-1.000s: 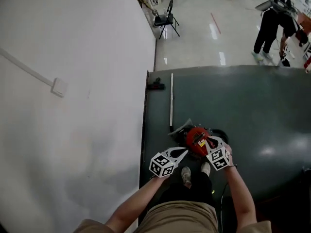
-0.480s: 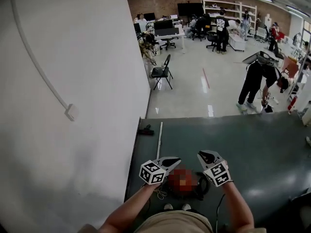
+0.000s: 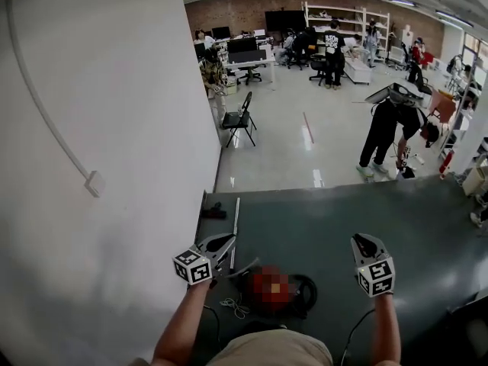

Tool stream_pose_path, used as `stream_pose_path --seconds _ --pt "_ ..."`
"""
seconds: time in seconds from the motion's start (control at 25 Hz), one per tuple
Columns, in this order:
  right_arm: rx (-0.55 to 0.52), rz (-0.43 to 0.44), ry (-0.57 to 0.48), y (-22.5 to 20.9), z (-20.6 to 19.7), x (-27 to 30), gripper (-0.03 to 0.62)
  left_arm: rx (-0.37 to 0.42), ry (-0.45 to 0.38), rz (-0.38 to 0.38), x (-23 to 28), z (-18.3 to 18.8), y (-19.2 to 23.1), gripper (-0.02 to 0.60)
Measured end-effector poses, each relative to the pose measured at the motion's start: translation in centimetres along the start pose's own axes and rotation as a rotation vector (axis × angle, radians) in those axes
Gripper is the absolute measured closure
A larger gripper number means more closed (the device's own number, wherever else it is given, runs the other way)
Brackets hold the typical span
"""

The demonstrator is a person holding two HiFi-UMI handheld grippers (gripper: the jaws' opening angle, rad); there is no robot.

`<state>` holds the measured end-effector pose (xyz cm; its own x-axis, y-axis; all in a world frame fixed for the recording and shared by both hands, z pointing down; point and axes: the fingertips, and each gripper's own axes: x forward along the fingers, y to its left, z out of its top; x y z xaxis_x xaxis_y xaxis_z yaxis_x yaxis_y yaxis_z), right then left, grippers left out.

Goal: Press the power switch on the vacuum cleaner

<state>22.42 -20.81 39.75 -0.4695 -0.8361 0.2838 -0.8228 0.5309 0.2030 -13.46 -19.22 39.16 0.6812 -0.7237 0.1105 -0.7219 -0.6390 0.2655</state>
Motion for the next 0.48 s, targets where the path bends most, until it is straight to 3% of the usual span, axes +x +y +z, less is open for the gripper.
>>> stream_pose_path --seconds 0.24,0.36,0.48 --pt "0.143 -0.166 0.057 -6.0 -5.9 -4.1 0.579 -0.061 -0.03 0.096 -1.4 -2.6 4.4 0.577" --pt "0.242 -0.225 0.065 -6.2 -7.9 -5.5 0.579 -0.073 -0.039 0.115 -2.2 -3.8 5.5 0.577" --pt "0.264 -0.273 0.073 -5.7 -8.5 -5.8 0.579 -0.049 -0.024 0.151 -2.9 -4.9 6.6 0.577"
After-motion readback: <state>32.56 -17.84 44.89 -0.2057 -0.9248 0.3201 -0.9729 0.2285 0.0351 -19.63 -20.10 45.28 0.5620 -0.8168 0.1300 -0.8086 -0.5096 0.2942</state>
